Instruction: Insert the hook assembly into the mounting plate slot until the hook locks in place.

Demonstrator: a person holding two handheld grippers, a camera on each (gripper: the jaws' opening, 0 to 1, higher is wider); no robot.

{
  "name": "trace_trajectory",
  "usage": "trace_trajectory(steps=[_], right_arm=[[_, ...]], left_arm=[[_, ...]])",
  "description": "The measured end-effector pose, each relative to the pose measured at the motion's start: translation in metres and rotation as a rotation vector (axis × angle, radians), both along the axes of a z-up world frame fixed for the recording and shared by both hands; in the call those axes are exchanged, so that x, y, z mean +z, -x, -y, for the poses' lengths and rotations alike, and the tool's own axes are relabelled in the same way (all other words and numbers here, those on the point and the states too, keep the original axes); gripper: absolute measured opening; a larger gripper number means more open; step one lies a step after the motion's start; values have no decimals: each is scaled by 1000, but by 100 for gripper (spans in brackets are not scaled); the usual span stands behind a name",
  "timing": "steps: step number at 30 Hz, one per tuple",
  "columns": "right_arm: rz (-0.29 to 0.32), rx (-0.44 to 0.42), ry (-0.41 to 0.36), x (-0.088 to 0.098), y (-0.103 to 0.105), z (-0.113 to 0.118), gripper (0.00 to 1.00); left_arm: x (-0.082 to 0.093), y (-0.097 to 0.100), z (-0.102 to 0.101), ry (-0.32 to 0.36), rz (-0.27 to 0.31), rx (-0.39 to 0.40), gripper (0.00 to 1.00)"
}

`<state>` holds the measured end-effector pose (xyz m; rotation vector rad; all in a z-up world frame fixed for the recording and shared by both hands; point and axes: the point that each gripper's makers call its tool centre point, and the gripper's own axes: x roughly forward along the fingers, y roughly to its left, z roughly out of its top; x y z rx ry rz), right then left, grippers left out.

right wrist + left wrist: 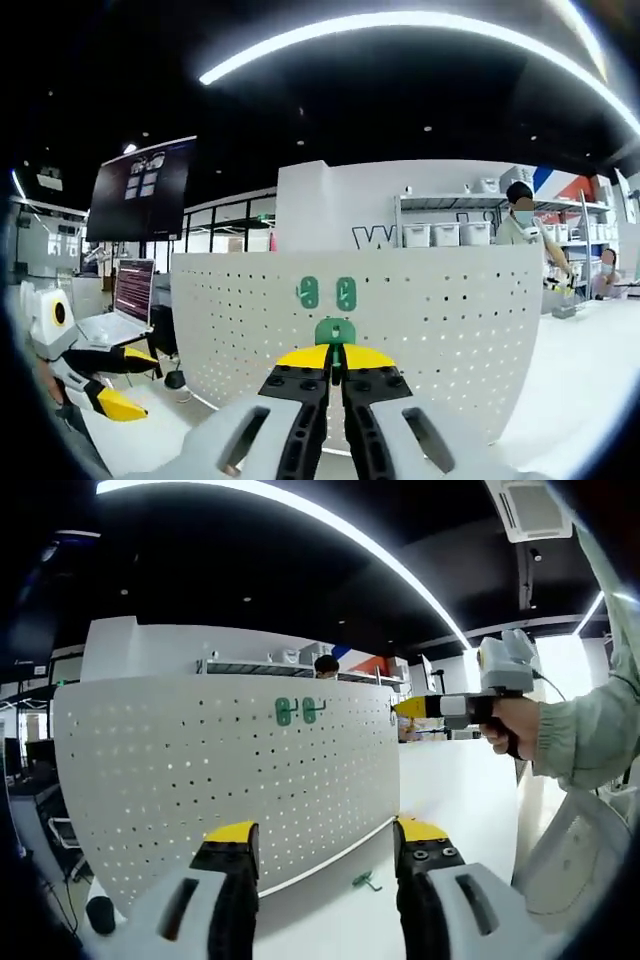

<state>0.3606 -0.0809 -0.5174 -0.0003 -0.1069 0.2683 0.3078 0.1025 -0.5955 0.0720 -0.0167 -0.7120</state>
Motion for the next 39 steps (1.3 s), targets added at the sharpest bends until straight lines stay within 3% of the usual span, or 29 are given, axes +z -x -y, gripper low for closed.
trace_trajectory(steps=[12, 39], right_arm=[[18, -56, 20, 11, -23, 17, 1], [35, -93, 32, 28, -73, 19, 1]], left_arm=[[-6, -3, -5, 2, -10, 4, 56], [-8, -9, -9, -7, -2, 5, 56]])
